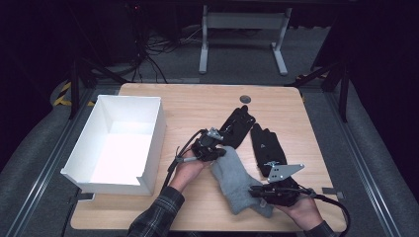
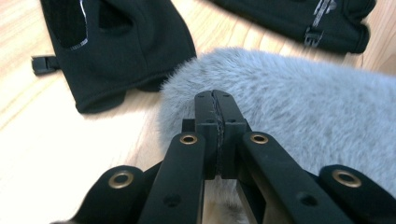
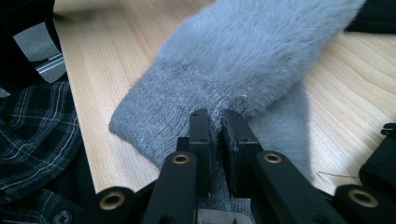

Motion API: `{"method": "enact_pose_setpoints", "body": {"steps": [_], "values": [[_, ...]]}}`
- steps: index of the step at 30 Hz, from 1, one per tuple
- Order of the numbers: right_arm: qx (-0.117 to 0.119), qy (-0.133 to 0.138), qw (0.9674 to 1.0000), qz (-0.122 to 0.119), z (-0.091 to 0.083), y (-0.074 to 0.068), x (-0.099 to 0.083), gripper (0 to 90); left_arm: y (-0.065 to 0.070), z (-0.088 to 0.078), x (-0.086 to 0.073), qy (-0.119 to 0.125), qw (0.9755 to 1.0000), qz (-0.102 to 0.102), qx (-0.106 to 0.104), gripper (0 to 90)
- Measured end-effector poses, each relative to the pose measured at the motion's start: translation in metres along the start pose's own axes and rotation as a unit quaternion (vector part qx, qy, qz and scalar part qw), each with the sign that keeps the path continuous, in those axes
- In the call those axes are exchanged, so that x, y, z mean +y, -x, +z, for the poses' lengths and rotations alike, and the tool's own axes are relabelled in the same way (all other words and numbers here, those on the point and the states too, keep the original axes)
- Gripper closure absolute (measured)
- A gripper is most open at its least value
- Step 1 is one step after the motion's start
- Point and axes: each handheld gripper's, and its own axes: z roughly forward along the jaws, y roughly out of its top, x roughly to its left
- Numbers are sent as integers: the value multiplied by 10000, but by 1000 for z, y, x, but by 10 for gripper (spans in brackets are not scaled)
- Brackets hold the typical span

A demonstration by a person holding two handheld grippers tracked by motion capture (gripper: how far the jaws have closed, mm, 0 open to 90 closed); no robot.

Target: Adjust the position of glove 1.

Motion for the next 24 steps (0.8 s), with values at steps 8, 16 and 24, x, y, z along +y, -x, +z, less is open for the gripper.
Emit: {"method": "enact_pose_setpoints", "body": {"steps": [8,16,24], "values": [[36,196,9998,-24,-9,-1,3,861,-9,-19,1,507,9976,-187,437,766],[-33,89,9999,-81,-6,2,3,860,-20,-6,4,703,9966,-342,-264,339],[-142,46,9998,-118,-4,3,3,860,-17,17,2,81,9994,-6,-322,397]]}}
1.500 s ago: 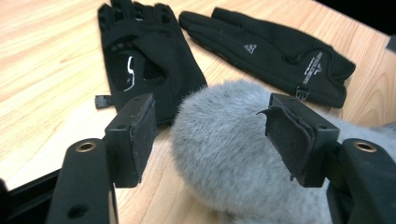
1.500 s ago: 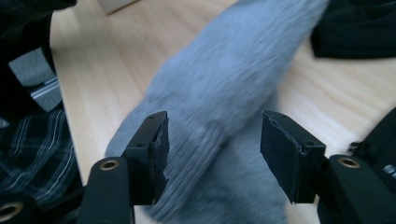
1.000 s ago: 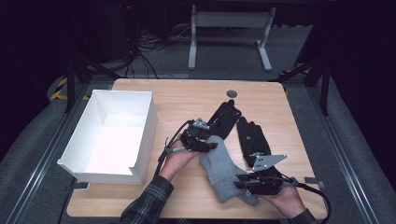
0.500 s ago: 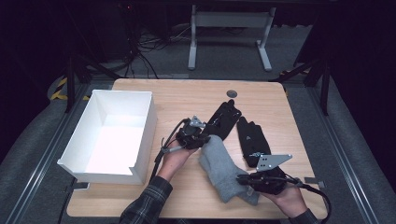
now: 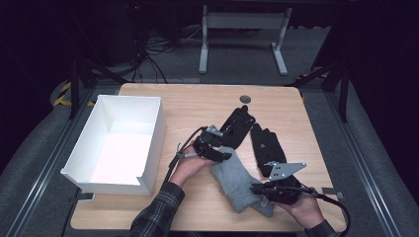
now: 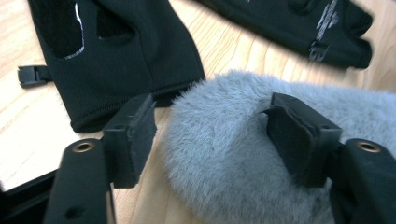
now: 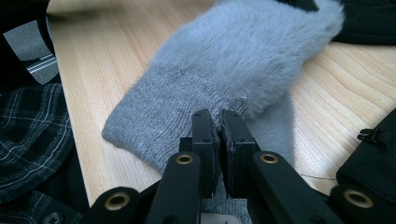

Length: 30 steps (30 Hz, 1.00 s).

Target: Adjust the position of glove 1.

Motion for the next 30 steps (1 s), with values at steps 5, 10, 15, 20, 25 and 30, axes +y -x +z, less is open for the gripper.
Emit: {"method": "enact_pose_setpoints", "body": {"steps": [5,10,15,20,25,30], "values": [[-42,-1,10000,-11,0,1,0,860,3,2,0,-205,9997,126,22,633],[6,57,10000,45,-2,1,0,861,9,-3,3,-309,9991,254,141,847],[131,234,9996,127,-9,1,3,864,13,-24,7,-236,9997,48,107,860],[139,462,9987,164,-26,2,8,867,23,-53,12,-160,9998,-49,119,862],[27,609,9981,111,-44,2,13,869,36,-72,11,-139,9999,-40,55,862],[-114,627,9978,173,-57,8,4,870,55,-83,4,-9,10000,91,-40,861]]}}
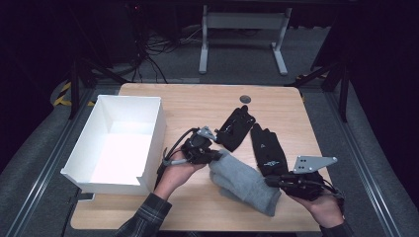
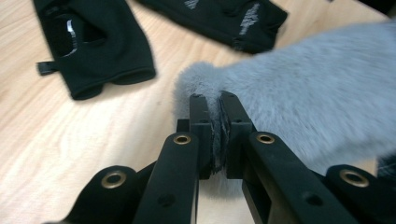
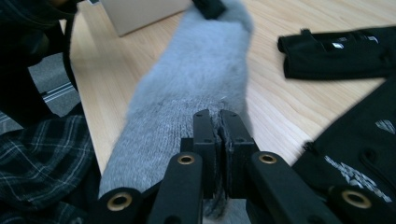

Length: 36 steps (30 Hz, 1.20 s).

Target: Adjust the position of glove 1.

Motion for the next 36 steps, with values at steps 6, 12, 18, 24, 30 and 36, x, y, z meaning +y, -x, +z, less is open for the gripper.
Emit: {"method": "enact_pose_setpoints", "body": {"steps": [6,12,18,24,30,36], "values": [[-108,-149,9998,115,-4,9,-15,870,11,12,-12,-66,9999,21,-80,859],[-78,-468,9988,157,7,12,-24,865,12,33,-22,-294,9995,79,1,842],[-109,-282,9994,155,5,18,-27,739,15,25,-22,-114,9995,185,211,692],[-522,-333,9979,202,-10,31,-34,874,25,3,-23,154,9971,153,729,657],[-469,-1007,9935,228,6,38,-56,900,37,1,-31,-17,9991,73,420,895],[-321,-1114,9930,240,11,34,-67,900,38,26,-39,-281,9990,75,345,894]]}}
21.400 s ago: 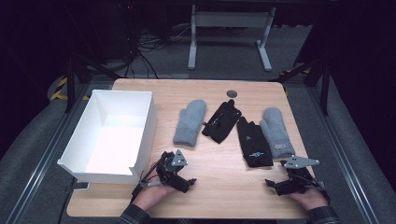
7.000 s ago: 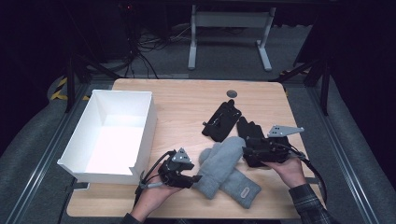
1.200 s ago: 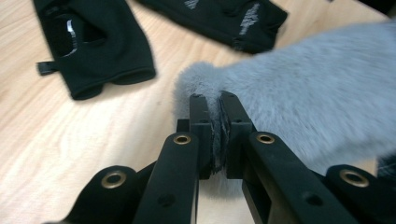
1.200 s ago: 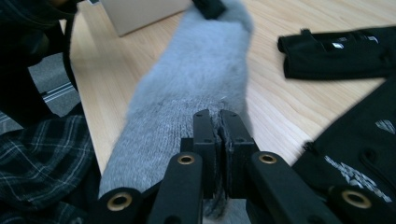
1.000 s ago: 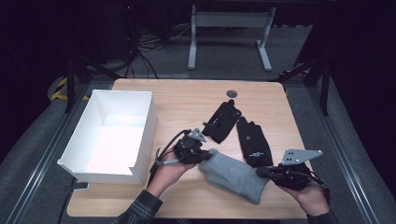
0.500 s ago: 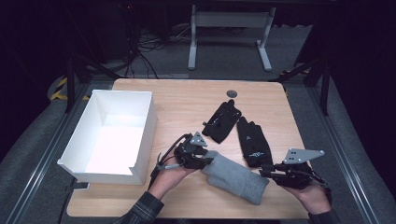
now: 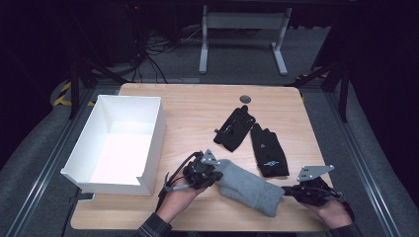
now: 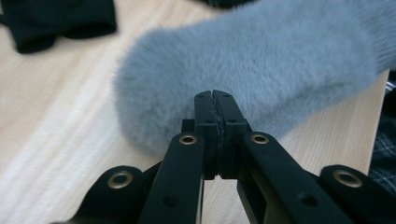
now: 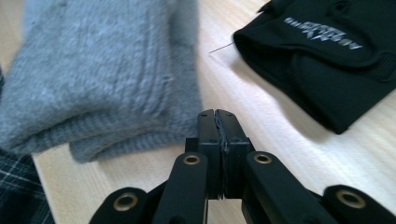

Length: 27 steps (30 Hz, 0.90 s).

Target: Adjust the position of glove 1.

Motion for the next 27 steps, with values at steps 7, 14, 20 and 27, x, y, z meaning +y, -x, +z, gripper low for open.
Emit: {"method": "enact_pose_setpoints", "body": {"steps": [7,14,20,27], "values": [[237,-6,9997,-74,8,-6,4,900,-15,5,0,-7,9997,-171,145,892],[661,-38,9971,-368,27,-29,20,900,-30,5,1,-3,9992,-357,185,891],[876,-68,9946,-559,42,-43,32,900,-32,14,14,7,9994,-282,180,885],[1001,-7,9922,-738,60,-55,50,900,-36,30,31,-19,9996,-238,119,885]]}}
